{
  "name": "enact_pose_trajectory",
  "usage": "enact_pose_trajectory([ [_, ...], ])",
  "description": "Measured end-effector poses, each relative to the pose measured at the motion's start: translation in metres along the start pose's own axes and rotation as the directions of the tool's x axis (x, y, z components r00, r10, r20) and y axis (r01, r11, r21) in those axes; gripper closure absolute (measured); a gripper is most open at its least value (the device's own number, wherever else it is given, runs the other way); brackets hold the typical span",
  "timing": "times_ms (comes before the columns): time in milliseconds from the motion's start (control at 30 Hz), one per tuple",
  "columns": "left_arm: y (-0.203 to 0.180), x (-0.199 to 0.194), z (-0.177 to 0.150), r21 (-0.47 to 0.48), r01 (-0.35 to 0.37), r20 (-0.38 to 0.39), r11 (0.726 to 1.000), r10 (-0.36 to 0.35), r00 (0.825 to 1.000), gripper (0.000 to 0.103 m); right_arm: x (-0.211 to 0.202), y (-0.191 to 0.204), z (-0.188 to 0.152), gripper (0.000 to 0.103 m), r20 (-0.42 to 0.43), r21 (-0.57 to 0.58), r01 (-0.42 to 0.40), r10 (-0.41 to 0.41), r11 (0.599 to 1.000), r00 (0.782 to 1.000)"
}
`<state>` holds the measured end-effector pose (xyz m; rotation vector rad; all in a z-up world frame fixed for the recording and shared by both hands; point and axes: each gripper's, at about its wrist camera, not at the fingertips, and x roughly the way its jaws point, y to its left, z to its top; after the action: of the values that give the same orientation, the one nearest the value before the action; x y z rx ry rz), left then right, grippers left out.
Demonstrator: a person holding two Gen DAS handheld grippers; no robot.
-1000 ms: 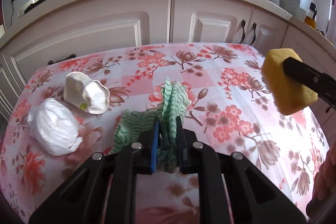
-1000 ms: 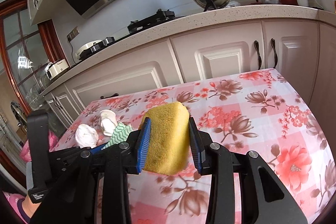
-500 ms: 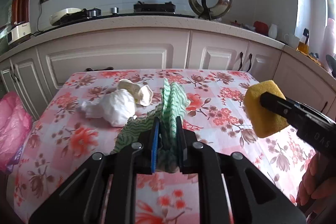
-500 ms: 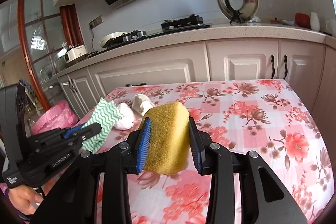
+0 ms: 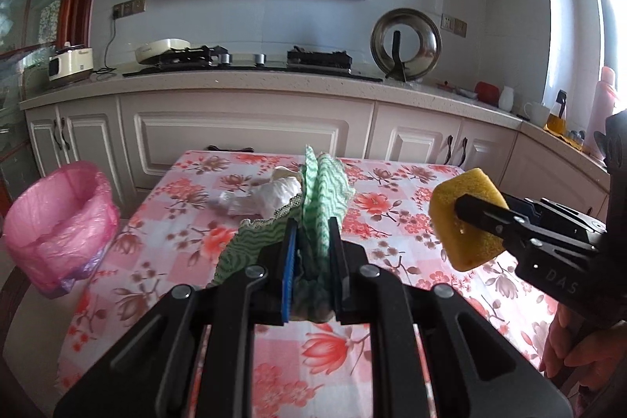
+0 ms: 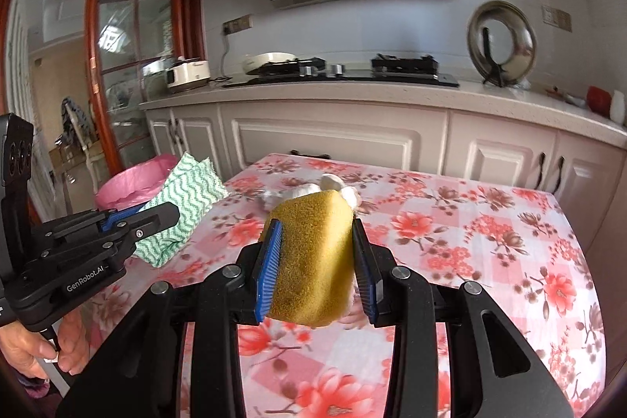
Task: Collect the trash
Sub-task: 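Carry the green cloth and yellow sponge over the pink bin with both tools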
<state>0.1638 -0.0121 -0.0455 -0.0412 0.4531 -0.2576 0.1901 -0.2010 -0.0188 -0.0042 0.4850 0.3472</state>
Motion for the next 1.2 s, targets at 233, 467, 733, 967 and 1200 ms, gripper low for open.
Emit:
enact_pose_trajectory([
  [233, 0.037, -0.044, -0.002, -0.02, -0.07, 0.052, 0.997, 0.071, 0.996, 0.088, 0.012, 0.05, 0.01, 0.068, -0.015, -0.08, -0.091, 0.09, 0.993, 0.996],
  [467, 0.092, -0.059, 0.002, -0.088, -0.168, 0.059, 0.982, 0.174, 0.983, 0.088, 0.053, 0.107, 0.028, 0.068, -0.051, -0.16, -0.223, 0.217, 0.962, 0.975],
  [733, 0.174, -0.055, 0.015, -0.157, -0.31, 0.023, 0.938, 0.317, 0.948, 0.088, 0.112, 0.168, 0.064, 0.068, -0.086, -0.199, -0.358, 0.348, 0.912, 0.934],
  [967, 0.251, -0.044, 0.033, -0.232, -0.403, -0.031, 0.885, 0.408, 0.913, 0.088, 0.167, 0.215, 0.098, 0.068, -0.137, -0.212, -0.449, 0.428, 0.868, 0.893],
  [1200, 0.315, -0.014, 0.054, -0.262, -0.452, -0.084, 0.853, 0.446, 0.891, 0.088, 0.225, 0.252, 0.13, 0.068, -0.172, -0.213, -0.5, 0.472, 0.839, 0.865],
])
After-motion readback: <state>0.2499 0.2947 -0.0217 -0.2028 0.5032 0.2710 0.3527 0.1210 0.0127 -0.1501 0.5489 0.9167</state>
